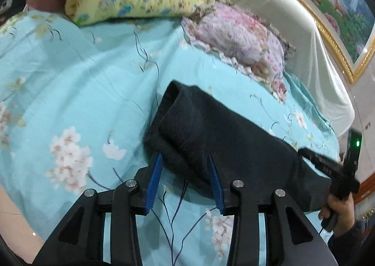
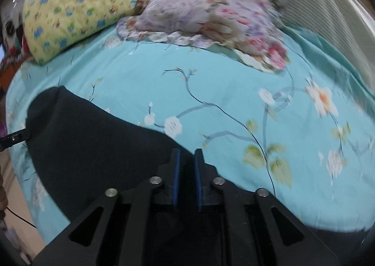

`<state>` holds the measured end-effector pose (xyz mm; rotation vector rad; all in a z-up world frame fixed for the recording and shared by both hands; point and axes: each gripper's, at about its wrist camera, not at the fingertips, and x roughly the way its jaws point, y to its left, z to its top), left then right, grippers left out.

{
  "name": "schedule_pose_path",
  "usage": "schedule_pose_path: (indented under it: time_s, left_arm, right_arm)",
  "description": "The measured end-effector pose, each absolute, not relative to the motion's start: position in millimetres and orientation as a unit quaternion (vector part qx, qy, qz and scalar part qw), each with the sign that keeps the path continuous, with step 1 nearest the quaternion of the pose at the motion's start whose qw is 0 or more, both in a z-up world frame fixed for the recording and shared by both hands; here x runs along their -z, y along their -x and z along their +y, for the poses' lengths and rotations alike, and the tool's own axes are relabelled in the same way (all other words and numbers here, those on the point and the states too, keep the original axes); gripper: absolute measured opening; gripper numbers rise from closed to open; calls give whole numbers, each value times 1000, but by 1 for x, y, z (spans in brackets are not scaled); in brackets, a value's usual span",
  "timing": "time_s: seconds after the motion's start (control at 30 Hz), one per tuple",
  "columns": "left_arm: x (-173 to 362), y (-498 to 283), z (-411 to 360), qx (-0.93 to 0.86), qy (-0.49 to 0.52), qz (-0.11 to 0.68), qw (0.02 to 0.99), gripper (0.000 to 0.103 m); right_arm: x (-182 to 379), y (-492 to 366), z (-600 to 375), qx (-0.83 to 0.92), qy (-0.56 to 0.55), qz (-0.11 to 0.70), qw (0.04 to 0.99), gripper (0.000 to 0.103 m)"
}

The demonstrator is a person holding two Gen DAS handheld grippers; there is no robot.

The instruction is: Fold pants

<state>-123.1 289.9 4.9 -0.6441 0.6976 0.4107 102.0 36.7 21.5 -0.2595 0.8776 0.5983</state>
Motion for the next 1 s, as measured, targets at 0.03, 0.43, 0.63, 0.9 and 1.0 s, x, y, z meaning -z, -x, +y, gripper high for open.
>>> schedule_pose_path:
  time_s: [0.03,0.43,0.63,0.9,1.0]
  left_arm:
    - [-9,126,289,-196,308,329,871,42]
    - [-33,102,248,-150,285,328,888,52]
    - [-31,77,213,-113,270,347,891,54]
    - [-27,45,171,-66,251,371,891,56]
    - [-28,31,151,-45,235,381,893,57]
  right_arm:
    - [-23,-99,30,-283,114,417,856,36]
    - [-35,-50,-53,-259,-7,405,877,51]
    - [-29,-33,-89,-236,-43,410,880,51]
    - [-23,-11,-134,-204,-92,406,886,52]
    - [-20,-3,-148,-192,-105,408,887,52]
